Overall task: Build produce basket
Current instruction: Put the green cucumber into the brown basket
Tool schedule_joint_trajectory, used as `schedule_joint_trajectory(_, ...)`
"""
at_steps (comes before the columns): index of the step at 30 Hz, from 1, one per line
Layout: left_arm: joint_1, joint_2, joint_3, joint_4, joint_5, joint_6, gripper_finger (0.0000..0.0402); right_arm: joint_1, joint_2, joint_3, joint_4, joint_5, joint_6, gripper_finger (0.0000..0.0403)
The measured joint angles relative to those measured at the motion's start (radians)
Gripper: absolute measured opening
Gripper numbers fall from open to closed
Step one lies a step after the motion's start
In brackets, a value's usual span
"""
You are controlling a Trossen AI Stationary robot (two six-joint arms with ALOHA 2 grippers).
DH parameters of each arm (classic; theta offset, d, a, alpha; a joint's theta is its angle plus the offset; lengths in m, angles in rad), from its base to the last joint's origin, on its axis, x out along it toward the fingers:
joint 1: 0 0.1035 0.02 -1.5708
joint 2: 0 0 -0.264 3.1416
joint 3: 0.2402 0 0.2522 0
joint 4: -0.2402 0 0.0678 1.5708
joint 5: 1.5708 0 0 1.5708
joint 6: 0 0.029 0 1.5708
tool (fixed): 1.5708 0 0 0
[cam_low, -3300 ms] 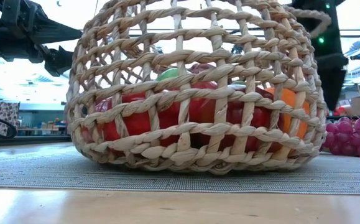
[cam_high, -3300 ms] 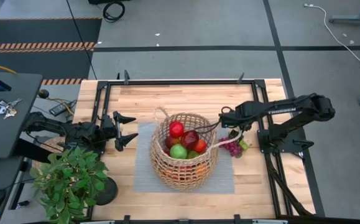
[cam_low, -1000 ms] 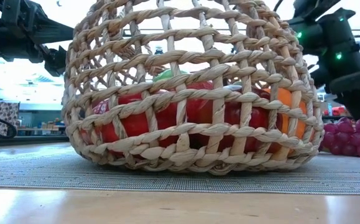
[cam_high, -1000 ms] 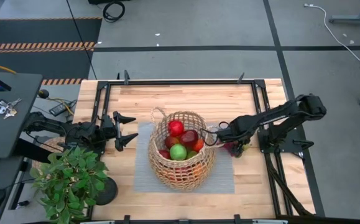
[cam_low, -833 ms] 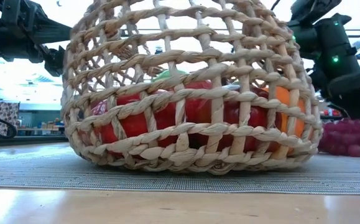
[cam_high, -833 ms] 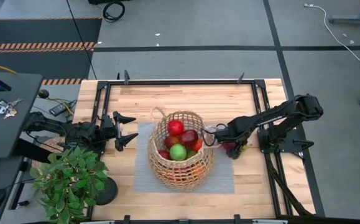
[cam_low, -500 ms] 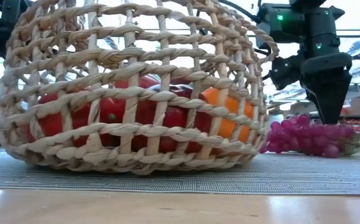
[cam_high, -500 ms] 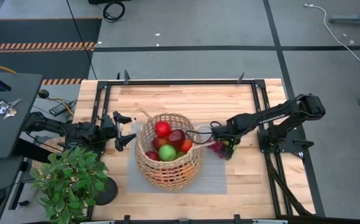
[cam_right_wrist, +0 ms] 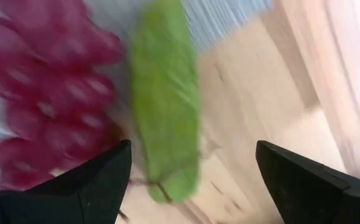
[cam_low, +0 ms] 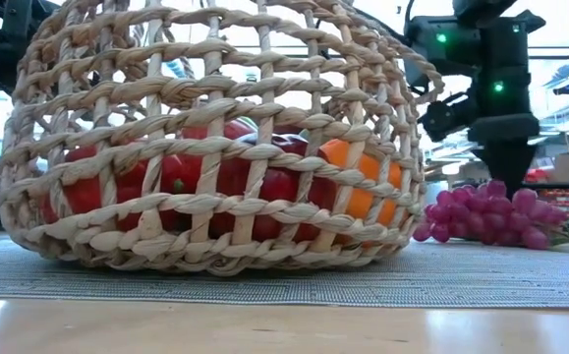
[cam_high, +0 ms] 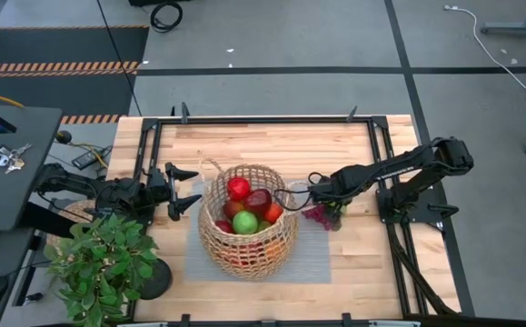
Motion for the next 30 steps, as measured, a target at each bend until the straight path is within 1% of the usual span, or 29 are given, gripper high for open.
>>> schedule_joint_trajectory(3,0.0,0.0,0.0,0.0,0.0,0.0,0.0389,0.0,0.0,0.0,0.067,-0.001,-0.035,0.0346)
schedule_joint_trajectory(6,0.0,0.0,0.0,0.0,0.0,0.0,0.0389,-0.002,0.0,-0.001,0.071,0.084,-0.032,0.0346)
schedule_joint_trajectory(7,0.0,0.0,0.0,0.0,0.0,0.0,0.0389,-0.004,-0.001,-0.006,0.075,0.091,-0.033,0.0346)
schedule_joint_trajectory(12,0.0,0.0,0.0,0.0,0.0,0.0,0.0389,-0.017,-0.001,-0.05,0.123,0.031,-0.093,0.0346)
schedule_joint_trajectory(18,0.0,0.0,0.0,0.0,0.0,0.0,0.0389,-0.034,-0.001,-0.073,0.148,0.027,-0.123,0.0343)
schedule_joint_trajectory(20,0.0,0.0,0.0,0.0,0.0,0.0,0.0389,-0.04,-0.001,-0.073,0.148,0.027,-0.123,0.033)
schedule_joint_trajectory(27,0.0,0.0,0.0,0.0,0.0,0.0,0.0389,-0.058,-0.001,-0.073,0.156,0.007,-0.117,0.025)
schedule_joint_trajectory(30,0.0,0.0,0.0,0.0,0.0,0.0,0.0389,-0.068,-0.005,-0.069,0.152,0.011,-0.095,0.0224)
